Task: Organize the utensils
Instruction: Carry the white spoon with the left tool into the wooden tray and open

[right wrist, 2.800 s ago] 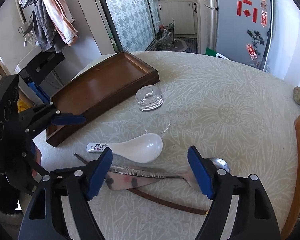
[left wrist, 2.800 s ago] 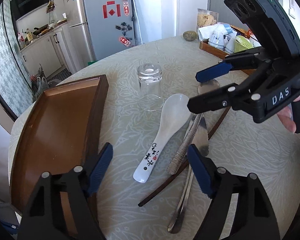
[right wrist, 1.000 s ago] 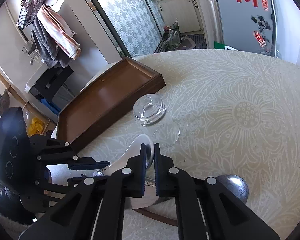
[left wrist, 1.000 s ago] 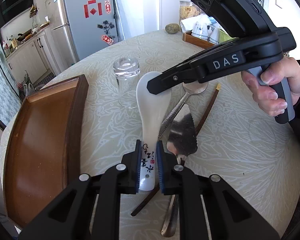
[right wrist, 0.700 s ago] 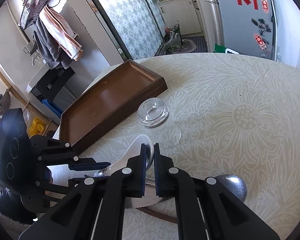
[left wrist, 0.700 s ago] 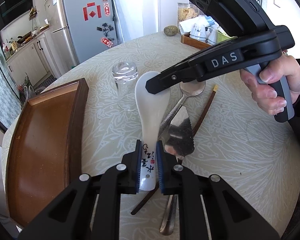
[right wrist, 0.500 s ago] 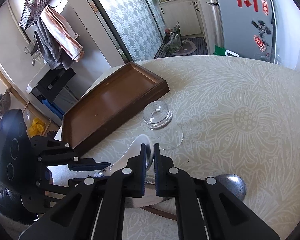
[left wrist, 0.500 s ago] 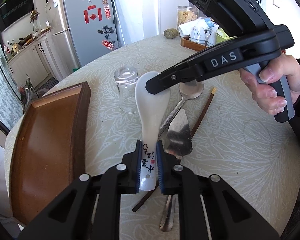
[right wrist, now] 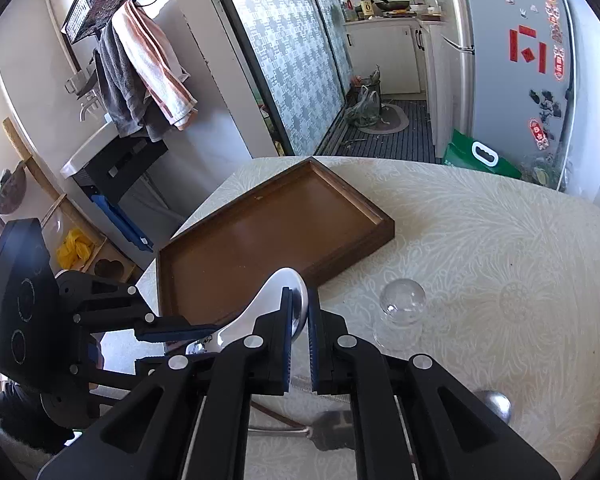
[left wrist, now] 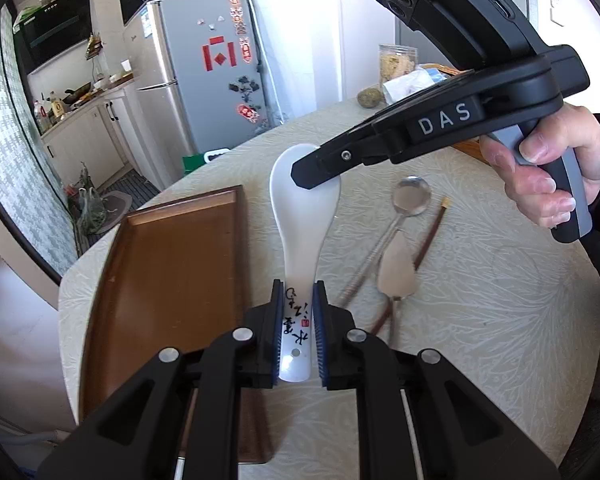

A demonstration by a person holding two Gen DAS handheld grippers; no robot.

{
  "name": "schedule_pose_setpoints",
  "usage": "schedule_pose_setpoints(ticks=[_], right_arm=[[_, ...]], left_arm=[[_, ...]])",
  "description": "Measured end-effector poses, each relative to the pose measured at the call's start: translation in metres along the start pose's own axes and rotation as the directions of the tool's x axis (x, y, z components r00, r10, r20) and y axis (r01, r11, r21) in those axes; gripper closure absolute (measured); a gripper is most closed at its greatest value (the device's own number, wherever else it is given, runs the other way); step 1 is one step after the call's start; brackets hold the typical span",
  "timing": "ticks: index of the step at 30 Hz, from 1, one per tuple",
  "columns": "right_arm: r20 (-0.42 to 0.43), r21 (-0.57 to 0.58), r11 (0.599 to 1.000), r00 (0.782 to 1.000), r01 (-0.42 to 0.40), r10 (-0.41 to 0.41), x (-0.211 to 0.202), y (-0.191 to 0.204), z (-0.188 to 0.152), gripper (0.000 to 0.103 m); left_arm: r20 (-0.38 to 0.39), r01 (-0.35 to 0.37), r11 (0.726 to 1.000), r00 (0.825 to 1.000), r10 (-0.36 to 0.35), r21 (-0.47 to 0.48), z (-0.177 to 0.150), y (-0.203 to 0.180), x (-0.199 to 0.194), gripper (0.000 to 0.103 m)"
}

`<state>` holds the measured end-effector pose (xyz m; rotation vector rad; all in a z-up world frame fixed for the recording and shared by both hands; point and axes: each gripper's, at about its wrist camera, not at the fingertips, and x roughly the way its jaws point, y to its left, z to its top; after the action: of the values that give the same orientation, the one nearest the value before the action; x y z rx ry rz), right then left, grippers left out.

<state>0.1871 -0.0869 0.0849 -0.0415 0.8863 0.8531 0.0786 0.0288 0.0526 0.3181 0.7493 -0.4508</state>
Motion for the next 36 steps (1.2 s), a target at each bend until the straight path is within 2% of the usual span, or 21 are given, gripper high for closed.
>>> schedule_pose_setpoints(ticks=[7,18,27,36], right_arm=[[-0.021,-0.01,1.0,1.0,-0.015,0.014,0.039,0.017,0.035,0.096],[-0.12,0.019,0.999,0.991,-0.048,0.05,0.122,0.024,0.065,0.096],[-0.171,0.049,0.996,0.982,-0.07,0.077,0.159,0.022,0.074,0.096],[-0.204,0.083,0.994,0.976,-0.065,0.081,0.182,0.018,0.076,0.093]], left_arm=[[-0.012,-0.047,0.999,0.999,0.046,-0.022,-0.003,0.042,-0.001,0.088],[-0.071,-0.065,0.993,0.996,0.058,-0.098,-0.031,0.106,0.026,0.088],[-0.112,-0.079,0.988,0.992,0.065,-0.132,-0.044,0.132,0.036,0.087],[-0.136,-0.099,0.986,0.987,0.08,-0.134,-0.044,0.14,0.044,0.086]])
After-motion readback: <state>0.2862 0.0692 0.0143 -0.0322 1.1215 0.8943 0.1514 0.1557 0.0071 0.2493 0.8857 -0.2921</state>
